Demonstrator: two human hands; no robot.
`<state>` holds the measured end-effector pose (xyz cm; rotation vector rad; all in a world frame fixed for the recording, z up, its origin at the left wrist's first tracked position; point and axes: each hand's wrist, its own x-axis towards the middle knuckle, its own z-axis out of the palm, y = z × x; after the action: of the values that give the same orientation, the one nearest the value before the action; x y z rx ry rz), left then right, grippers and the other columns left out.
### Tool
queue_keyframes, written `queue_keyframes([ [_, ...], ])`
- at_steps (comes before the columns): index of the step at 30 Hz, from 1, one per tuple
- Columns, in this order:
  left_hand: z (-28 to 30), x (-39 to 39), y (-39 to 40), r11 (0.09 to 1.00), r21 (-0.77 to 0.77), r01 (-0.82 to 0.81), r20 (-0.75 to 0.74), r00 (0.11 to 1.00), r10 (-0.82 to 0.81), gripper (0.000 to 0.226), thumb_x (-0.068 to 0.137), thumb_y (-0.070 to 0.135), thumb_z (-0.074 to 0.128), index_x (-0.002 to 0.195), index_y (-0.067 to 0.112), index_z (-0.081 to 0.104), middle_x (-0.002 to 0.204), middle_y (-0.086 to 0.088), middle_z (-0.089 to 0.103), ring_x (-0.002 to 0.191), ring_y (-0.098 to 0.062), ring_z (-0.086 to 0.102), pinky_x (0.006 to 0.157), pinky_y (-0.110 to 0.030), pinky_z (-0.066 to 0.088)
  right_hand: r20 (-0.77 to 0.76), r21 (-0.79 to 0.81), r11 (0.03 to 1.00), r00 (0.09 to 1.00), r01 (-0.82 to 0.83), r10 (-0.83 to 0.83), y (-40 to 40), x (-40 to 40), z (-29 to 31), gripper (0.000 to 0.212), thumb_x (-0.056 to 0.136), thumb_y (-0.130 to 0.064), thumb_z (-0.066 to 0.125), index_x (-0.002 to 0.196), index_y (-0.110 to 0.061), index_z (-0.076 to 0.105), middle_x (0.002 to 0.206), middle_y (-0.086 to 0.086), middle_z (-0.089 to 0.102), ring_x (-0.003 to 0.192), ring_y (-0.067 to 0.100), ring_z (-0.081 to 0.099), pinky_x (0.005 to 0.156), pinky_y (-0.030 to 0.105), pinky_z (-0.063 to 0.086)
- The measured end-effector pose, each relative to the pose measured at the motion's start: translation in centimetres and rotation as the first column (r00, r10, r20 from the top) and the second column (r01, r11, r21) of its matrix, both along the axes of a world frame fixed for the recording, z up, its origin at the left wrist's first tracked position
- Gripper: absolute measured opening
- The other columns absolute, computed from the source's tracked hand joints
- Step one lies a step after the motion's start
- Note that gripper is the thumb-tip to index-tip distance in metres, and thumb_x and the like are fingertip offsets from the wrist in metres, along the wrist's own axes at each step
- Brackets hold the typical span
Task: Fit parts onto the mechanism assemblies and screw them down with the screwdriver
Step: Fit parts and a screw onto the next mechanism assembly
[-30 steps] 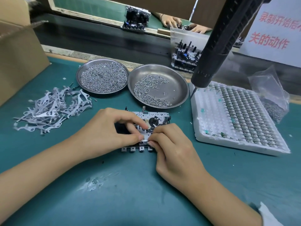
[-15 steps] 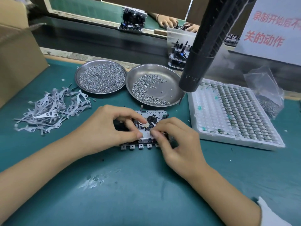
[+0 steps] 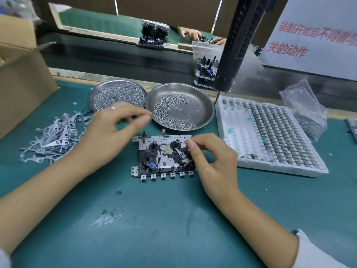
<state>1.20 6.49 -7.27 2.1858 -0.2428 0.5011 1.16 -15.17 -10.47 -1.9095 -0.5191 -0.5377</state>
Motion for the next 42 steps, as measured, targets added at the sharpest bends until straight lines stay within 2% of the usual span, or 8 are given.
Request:
queue_keyframes([
  [3,-0.1,3.2,2.1,0.925,0.239,-0.295,0.052,0.955,0.292,0.024,0.093,0.018,0.059,0.115,0.012,0.067,0.106,-0.013,0.064,0.091,-0.021,0.056,0.083,-0.025,0.039,-0.003,0.013,1.0,1.0,-0.009,0.009,0.0,0.0,-0.1,0.011,0.088,-0.008,0.062,0.077,-0.006,0.067,0.076,-0.001,0.063,0.074,0.009,0.058,0.068,0.014,0.043],
  [7,-0.4,6.4,3.4,0.816,0.507,-0.28,-0.175,0.893,0.415,0.036,0.092,0.024,0.061,0.126,0.014,0.061,0.127,-0.019,0.057,0.116,-0.038,0.052,0.097,-0.044,0.041,-0.012,0.018,0.999,1.0,-0.027,0.028,0.0,0.1,-0.1,0.012,0.087,-0.011,0.061,0.079,-0.006,0.068,0.077,-0.004,0.062,0.074,0.005,0.057,0.067,0.015,0.044],
  [10,-0.4,7.0,3.0,0.819,0.468,-0.331,-0.169,0.877,0.45,0.021,0.089,0.022,0.066,0.108,0.014,0.072,0.108,-0.016,0.069,0.105,-0.036,0.059,0.091,-0.042,0.046,-0.016,0.018,0.999,0.999,-0.048,0.048,0.0,0.2,-0.2,0.012,0.087,-0.012,0.061,0.079,-0.006,0.069,0.076,-0.005,0.062,0.072,0.004,0.056,0.066,0.019,0.046],
  [14,-0.6,6.5,2.6,0.758,0.481,-0.441,0.007,0.866,0.5,0.009,0.087,0.022,0.068,0.09,0.018,0.075,0.091,-0.008,0.072,0.095,-0.031,0.062,0.085,-0.037,0.039,-0.007,0.027,0.998,0.998,-0.06,0.06,0.0,0.3,-0.2,0.013,0.087,-0.013,0.062,0.078,-0.006,0.069,0.076,-0.002,0.063,0.072,0.008,0.057,0.065,0.028,0.048],
  [28,-1.3,6.6,3.0,0.698,0.549,-0.461,0.05,0.851,0.523,0.015,0.095,0.02,0.056,0.098,0.015,0.069,0.101,-0.011,0.069,0.101,-0.033,0.059,0.087,-0.038,0.029,-0.005,0.04,0.996,0.997,-0.075,0.075,0.1,0.3,-0.1,0.013,0.086,-0.011,0.062,0.075,-0.008,0.068,0.073,-0.003,0.061,0.068,0.007,0.054,0.061,0.027,0.046],
  [33,-0.7,5.8,2.6,0.859,0.263,-0.439,0.082,0.897,0.434,0.019,0.091,0.003,0.058,0.107,0.003,0.069,0.105,-0.02,0.065,0.096,-0.034,0.06,0.088,-0.033,0.04,-0.012,0.043,0.996,0.997,-0.077,0.077,0.1,0.2,0.0,0.012,0.086,-0.012,0.062,0.077,-0.008,0.068,0.074,-0.003,0.062,0.068,0.008,0.056,0.062,0.028,0.047],
  [37,-0.1,3.1,1.0,0.943,-0.075,-0.325,0.112,0.937,0.332,0.018,0.084,0.003,0.068,0.098,0.013,0.072,0.088,0.002,0.066,0.074,0.008,0.057,0.078,-0.006,0.042,-0.006,0.026,0.996,0.996,-0.085,0.085,0.0,0.1,0.1,0.012,0.087,-0.012,0.062,0.076,-0.009,0.068,0.075,-0.004,0.062,0.069,0.008,0.056,0.062,0.027,0.047],
  [42,-0.4,0.0,-1.8,0.905,-0.41,-0.118,0.067,0.985,0.159,0.032,0.078,-0.001,0.071,0.088,0.029,0.07,0.087,0.006,0.072,0.081,-0.001,0.065,0.08,-0.01,0.047,0.019,-0.012,0.996,0.996,-0.091,0.091,-0.2,0.1,0.1,0.011,0.087,-0.01,0.062,0.08,-0.006,0.069,0.079,-0.003,0.063,0.075,0.008,0.058,0.066,0.023,0.048],
])
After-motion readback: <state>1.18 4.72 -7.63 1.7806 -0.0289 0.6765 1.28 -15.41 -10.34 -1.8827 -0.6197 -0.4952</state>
